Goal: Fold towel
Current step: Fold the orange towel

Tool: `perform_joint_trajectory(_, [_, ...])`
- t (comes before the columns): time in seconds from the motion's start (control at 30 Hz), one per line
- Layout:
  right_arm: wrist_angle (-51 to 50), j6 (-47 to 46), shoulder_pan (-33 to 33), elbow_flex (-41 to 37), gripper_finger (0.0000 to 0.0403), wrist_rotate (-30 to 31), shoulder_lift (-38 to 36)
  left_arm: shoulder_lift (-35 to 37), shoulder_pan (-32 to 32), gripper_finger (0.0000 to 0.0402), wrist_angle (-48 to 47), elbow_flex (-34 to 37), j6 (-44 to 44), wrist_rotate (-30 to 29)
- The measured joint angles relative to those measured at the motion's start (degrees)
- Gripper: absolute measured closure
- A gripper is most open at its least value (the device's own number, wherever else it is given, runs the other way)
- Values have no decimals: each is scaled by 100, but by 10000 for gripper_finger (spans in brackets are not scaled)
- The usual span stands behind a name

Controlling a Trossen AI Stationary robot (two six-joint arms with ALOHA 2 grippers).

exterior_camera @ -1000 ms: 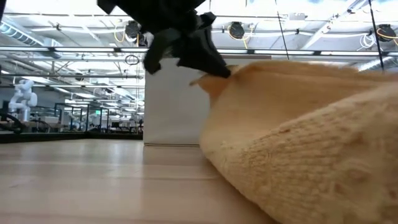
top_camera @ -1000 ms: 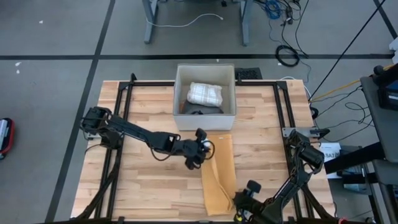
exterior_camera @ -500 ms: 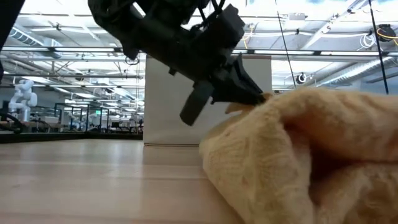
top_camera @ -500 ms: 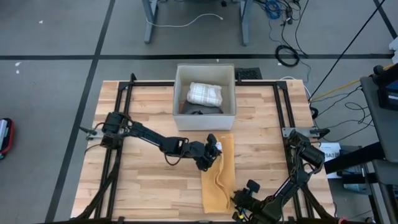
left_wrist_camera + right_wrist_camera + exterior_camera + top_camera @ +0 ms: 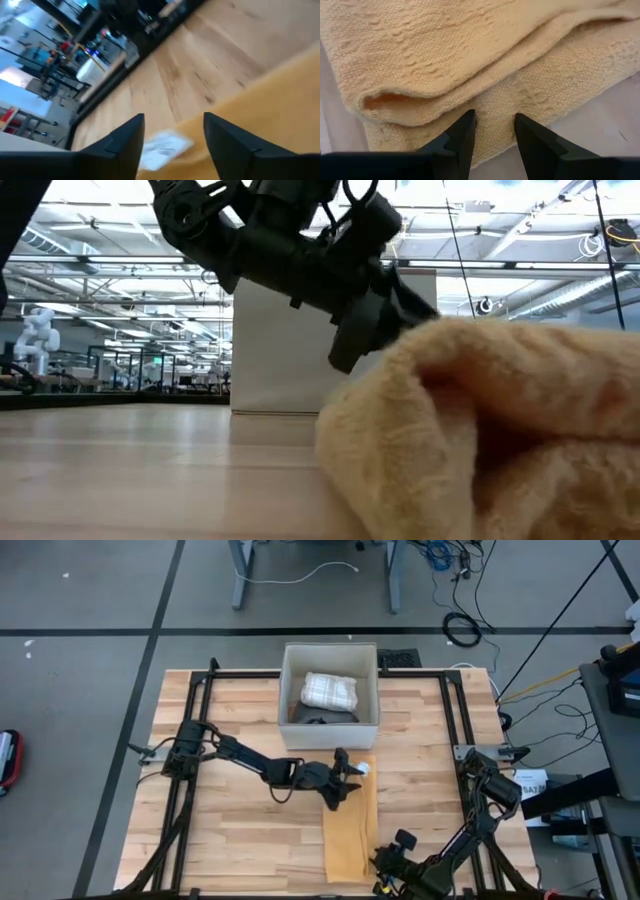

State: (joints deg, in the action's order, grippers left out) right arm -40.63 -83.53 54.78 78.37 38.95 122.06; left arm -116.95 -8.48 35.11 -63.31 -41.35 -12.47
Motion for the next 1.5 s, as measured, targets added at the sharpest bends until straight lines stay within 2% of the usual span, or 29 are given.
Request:
perform_joint_trajectory(0.17, [-39,20,-2,45,271,-34,5,0,-55,167,390,0,83,-93])
perform_joint_trajectory(0.4, [-349,22,74,45,279,-381,-297,0,-175,163,393,0,207,-1163])
perform_joint_trajectory(0.63, [-764,101,262,45,300,-298,-738,66,-692,163,-533,-2,354,-1215])
perform_joint_trajectory(0.83, [-430,1010,471,47,301,-278,-747,72,-1207,163,-1720,-2,483,-1227])
perform_joint_trajectory(1.0, [500,2416,651,47,285,377,-745,72,-1396,163,-2330,-2,760,-1262])
perform_joint_trajectory(1.1, [1058,3401,695,43,265,465,-718,81,-1406,163,-2474,-2,930,-1266])
perform_joint_trajectory(1.2, [1331,3983,680,43,242,471,-683,81,-1405,163,-2489,-2,996,-1257])
perform_joint_trajectory(1.5, [1484,4638,541,39,183,556,-443,83,-1328,163,-2493,-2,1144,-1088])
